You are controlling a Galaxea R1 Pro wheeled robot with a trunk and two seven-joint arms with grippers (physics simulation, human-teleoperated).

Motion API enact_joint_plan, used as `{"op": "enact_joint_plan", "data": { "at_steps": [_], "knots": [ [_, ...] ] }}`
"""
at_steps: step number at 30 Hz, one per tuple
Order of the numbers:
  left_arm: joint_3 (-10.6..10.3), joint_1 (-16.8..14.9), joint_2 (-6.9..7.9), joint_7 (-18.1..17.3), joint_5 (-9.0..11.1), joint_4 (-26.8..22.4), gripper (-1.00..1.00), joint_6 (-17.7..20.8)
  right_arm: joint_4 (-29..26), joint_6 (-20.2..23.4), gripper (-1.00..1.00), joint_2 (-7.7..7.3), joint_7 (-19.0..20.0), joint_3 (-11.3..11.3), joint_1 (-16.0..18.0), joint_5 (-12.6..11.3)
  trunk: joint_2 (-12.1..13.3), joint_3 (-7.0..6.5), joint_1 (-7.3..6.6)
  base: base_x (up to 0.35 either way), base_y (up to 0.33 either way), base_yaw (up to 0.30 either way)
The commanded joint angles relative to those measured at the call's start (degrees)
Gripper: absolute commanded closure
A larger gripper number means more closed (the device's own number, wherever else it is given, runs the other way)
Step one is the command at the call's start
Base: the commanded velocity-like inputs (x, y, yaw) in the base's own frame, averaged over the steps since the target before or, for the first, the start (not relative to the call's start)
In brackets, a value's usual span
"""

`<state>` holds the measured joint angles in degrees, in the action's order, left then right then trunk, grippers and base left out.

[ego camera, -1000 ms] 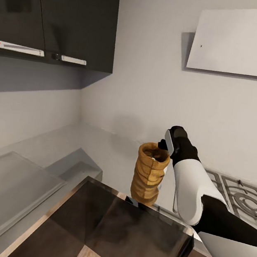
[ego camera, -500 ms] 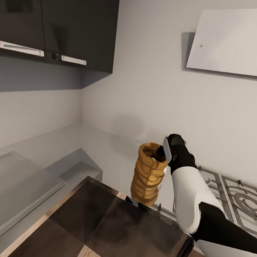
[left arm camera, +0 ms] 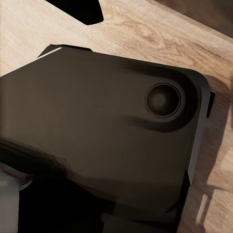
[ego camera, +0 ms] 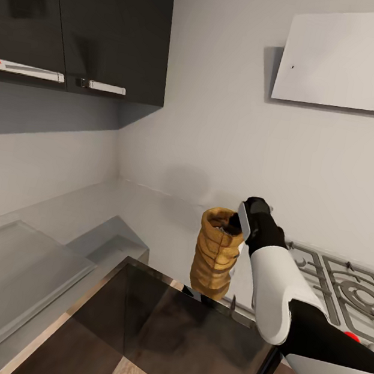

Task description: In the kitchen, take the popcorn bag from the countertop, put it into the microwave, and heat it until the popcorn is cooked so the cooked popcorn ends up inside the bag.

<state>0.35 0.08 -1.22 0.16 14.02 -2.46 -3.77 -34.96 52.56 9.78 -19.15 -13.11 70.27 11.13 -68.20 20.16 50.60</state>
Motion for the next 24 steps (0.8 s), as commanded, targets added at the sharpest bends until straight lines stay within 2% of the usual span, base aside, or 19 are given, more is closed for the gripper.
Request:
{"op": "enact_joint_plan", "data": {
  "at_steps": [1, 18, 24],
  "knots": [
    [0.0, 0.0, -0.01, 0.0, 0.3, -0.1, -1.0, -0.1, -0.4, -0.1, -1.0, 0.11, 0.2, -0.3, 0.0, 0.6, 0.0, 0.06, 0.0, 0.0, 0.0, 0.0],
    [0.0, 0.0, -0.03, 0.0, 0.3, -0.1, -1.0, -0.1, -0.4, -0.7, -1.0, -0.52, 0.5, -0.7, 0.0, -0.1, 0.0, 0.06, 0.0, 0.0, 0.0, 0.0],
    [0.0, 0.0, -0.01, 0.0, 0.3, -0.1, -1.0, -0.1, 3.0, -1.1, -1.0, -0.55, 0.5, -0.7, 0.0, -3.4, 0.0, 0.06, 0.0, 0.0, 0.0, 0.0]
  ]
}}
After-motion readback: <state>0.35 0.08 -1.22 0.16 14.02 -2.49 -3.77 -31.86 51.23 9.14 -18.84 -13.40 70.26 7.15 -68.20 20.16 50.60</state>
